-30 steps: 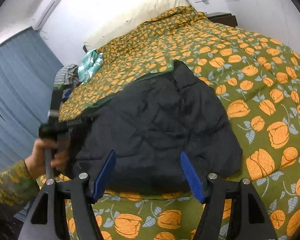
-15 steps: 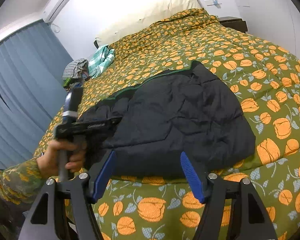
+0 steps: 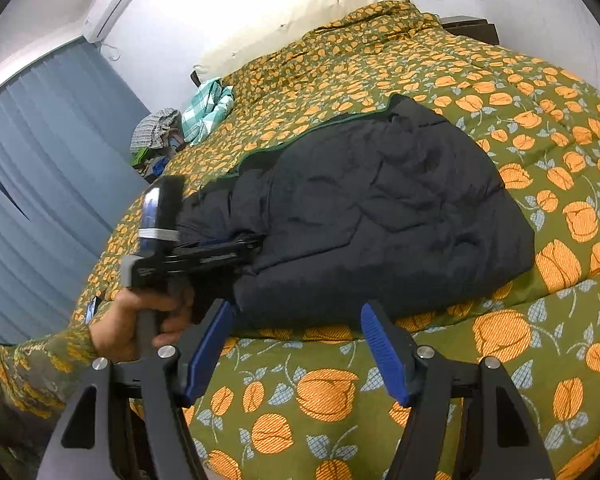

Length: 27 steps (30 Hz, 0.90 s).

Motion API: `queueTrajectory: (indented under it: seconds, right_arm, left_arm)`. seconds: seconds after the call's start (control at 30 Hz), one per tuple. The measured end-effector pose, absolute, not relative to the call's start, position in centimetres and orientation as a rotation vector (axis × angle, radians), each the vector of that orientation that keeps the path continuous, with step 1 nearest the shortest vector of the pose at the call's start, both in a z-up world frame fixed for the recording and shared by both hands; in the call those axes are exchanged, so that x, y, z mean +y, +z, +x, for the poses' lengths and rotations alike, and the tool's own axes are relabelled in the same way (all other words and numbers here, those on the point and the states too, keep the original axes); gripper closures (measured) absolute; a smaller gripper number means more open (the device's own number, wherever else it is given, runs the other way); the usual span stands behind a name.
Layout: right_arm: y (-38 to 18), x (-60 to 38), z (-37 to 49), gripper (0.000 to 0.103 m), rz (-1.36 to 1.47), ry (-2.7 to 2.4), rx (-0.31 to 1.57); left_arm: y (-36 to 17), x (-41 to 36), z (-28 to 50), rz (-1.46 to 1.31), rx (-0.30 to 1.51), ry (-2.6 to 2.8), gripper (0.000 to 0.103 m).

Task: Fold large clothes
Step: 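Press down on the folded jacket with the left tool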

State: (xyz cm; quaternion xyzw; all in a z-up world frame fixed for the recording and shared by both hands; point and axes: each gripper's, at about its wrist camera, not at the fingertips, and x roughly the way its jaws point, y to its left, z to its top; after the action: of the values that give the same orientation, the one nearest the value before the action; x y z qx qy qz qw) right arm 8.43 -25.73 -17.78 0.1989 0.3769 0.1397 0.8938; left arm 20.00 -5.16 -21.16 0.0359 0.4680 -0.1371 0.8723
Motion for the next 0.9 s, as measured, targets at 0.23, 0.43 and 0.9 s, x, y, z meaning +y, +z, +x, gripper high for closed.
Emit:
queueTrajectory:
  seconds: [0.23,0.43,0.9]
  right_arm:
    - [-18.7,-25.7,8.6,0.034,0.413,0.282,0.811]
    - [-18.9,-25.5,8.4,0.034,0.409,0.276,0.816]
    - [-20.4,-28.1,8.3,0.034,0.546,0.207,0.839]
  left_arm:
    - [-23.6,-6.1,18.3,0.127,0.965,-0.282,0.022]
    - [-23.3,-6.3,19.3,0.143,0.992,-0.284,0.022]
    - [-24.1,-7.1,15.8,0.220,0.963,-0.290,0.024]
